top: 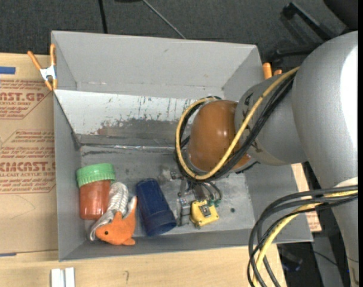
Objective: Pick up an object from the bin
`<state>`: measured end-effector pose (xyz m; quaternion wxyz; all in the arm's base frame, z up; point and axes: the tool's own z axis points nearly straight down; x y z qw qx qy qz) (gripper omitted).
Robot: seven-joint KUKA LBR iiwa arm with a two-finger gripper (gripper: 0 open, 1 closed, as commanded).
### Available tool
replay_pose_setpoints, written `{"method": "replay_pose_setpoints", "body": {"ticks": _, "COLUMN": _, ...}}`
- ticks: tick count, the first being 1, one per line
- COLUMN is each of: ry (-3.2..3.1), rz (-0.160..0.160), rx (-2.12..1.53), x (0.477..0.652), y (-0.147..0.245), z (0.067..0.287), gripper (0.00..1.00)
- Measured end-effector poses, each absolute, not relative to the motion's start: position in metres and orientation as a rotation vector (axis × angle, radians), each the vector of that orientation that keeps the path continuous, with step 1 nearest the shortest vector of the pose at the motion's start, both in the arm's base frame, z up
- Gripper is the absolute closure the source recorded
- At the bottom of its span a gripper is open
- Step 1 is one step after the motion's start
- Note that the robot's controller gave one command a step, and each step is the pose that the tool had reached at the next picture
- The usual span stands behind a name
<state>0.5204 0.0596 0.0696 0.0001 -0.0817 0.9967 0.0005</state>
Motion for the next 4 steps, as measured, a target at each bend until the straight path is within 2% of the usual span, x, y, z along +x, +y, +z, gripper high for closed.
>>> {"method": "replay_pose_setpoints", "body": {"ticks": 2, "ry": 3.131, "rz": 0.002, "rx": -0.256, "x": 0.520, "y": 0.060, "z": 0.070, "gripper": 0.00}}
{"method": "replay_pose_setpoints", "body": {"ticks": 3, "ry": 3.137, "rz": -0.001, "rx": -0.285, "x": 0.520, "y": 0.074, "z": 0.112, "gripper": 0.00}}
{"method": "replay_pose_setpoints", "body": {"ticks": 4, "ry": 3.105, "rz": 0.003, "rx": -0.428, "x": 0.509, "y": 0.034, "z": 0.109, "gripper": 0.00}}
